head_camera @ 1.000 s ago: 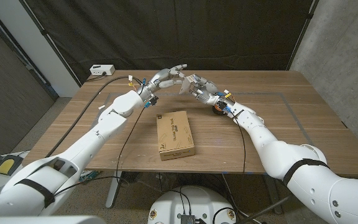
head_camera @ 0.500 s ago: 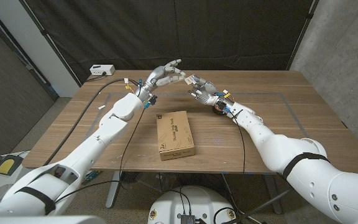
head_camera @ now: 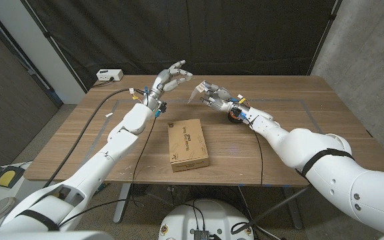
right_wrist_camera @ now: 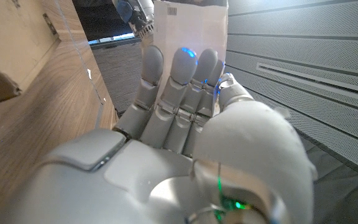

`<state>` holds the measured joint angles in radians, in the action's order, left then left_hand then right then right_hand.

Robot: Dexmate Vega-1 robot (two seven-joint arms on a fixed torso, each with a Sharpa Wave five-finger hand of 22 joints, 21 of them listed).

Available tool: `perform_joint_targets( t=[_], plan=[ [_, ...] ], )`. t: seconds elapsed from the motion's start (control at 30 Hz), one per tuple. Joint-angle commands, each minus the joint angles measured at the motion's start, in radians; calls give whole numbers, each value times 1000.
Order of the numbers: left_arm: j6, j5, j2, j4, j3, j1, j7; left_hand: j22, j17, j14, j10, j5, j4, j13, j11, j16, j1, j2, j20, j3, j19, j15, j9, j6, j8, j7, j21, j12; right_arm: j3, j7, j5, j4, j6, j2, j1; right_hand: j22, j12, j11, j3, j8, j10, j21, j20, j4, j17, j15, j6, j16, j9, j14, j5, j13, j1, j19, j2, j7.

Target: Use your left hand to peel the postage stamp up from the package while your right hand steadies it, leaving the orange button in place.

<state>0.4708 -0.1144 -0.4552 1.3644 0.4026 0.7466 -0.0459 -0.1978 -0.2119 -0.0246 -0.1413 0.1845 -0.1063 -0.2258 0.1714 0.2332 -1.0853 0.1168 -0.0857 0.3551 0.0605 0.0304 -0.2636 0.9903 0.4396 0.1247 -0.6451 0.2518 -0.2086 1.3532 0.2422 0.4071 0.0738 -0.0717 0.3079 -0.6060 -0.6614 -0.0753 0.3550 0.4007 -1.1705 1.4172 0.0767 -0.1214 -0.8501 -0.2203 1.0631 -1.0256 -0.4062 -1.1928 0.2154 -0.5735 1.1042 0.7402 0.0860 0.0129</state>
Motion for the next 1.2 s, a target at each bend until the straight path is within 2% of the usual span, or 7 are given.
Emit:
perform_joint_targets(
  t=[0.03,0.37,0.6,0.67,0.77,0.87,1.2],
  plan=[
    [13,-5,10,-2,-7,13,-40,-6,-6,13,-13,-3,-5,-6,2,6,3,3,3,3,-11,18,-28,41,60,-23,-7,6,-69,-9,-91,-46,31,-16,-26,2,-3,-39,44,3,-106,10,132,-34,-8,-7,14,1,-5,1,10,-8,6,-7,-3,1],
    [34,-19,9,41,-34,60,-66,-5,-8,34,-38,-6,-4,-12,-2,14,14,-5,-2,-4,-25,26,-38,24,65,-2,-15,17,-150,-65,-109,-48,25,-40,-15,11,8,-39,34,-12,-78,7,128,-26,29,-8,1,46,6,38,6,-14,-19,-44,-15,-32],
    [35,-10,-15,85,-45,85,-55,-4,-8,41,-37,-8,-17,-19,-12,12,19,-34,-7,-18,-25,25,-25,-90,23,56,-19,17,-248,-84,-82,-50,7,-70,2,131,78,-30,-43,-82,87,-60,115,17,148,-10,-174,168,3,149,-29,-16,-155,-145,-49,-52],
    [41,-14,-22,95,-48,90,-45,-2,-8,33,-11,-8,-24,-24,-17,5,23,-55,-10,-31,-20,19,-26,-223,-21,79,-18,6,-273,-87,-79,-49,13,-78,9,246,149,-17,-53,-167,207,-114,85,15,244,-11,-339,260,17,188,-33,28,-187,-165,-44,-41],
    [47,-21,-31,109,-53,99,-29,0,-9,24,19,-6,-26,-31,-22,-1,26,-62,-13,-43,-13,15,-10,-420,-102,95,-16,-5,-303,-83,-78,-48,25,-86,18,393,251,13,-58,-231,366,-174,-1,25,365,-8,-561,431,53,312,-37,102,-259,-204,-48,-29],
    [57,-29,-36,122,-59,109,-19,1,-9,10,50,-5,-23,-36,-29,-9,33,-64,-16,-52,-4,11,4,-553,-160,95,-11,-15,-331,-72,-69,-46,41,-94,28,435,348,45,-69,-231,526,-242,-60,40,421,20,-742,548,103,444,-36,157,-335,-285,-70,-25],
    [68,-25,-51,182,-83,154,-11,1,-6,-3,74,-5,-14,-38,-35,-15,57,-76,-19,-71,9,7,12,-643,-197,95,-4,-22,-305,25,36,25,86,-98,90,438,416,65,-98,-214,655,-330,-145,65,465,66,-799,647,142,567,-36,200,-426,-343,-105,-34]
  ],
)
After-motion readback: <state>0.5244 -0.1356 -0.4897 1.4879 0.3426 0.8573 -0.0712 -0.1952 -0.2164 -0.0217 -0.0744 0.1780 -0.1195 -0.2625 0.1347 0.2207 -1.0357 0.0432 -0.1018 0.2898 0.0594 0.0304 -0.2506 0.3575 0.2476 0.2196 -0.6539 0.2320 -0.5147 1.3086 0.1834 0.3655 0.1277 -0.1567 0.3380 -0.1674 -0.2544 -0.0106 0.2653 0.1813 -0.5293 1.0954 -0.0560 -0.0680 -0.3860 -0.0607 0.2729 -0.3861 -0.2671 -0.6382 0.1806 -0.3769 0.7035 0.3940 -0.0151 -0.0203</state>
